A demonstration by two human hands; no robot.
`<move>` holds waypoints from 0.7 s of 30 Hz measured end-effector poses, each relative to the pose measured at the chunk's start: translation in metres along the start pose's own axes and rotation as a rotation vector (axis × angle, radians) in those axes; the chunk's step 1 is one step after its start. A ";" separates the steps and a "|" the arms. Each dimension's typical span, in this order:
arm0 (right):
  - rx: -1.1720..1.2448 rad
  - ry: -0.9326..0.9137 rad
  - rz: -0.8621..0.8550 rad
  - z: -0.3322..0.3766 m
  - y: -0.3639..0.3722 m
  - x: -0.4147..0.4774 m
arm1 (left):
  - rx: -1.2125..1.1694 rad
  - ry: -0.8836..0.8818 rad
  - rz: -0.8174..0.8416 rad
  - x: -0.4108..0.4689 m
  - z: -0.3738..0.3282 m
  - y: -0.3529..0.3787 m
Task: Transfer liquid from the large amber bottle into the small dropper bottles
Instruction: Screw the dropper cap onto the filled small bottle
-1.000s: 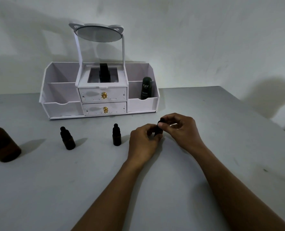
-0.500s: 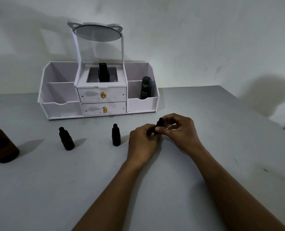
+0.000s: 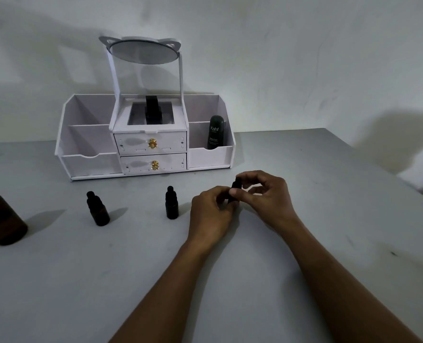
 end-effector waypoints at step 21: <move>-0.044 0.002 -0.049 0.002 0.002 0.001 | 0.001 -0.010 0.001 0.000 0.000 0.001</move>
Point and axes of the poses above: each hand's wrist, its own x-axis towards the middle knuckle, its own y-axis out of the palm, z = x × y, the point moved 7 cm from there along x, towards the middle knuckle, and after that the axes turned 2 degrees about z, right-handed, at the moved point
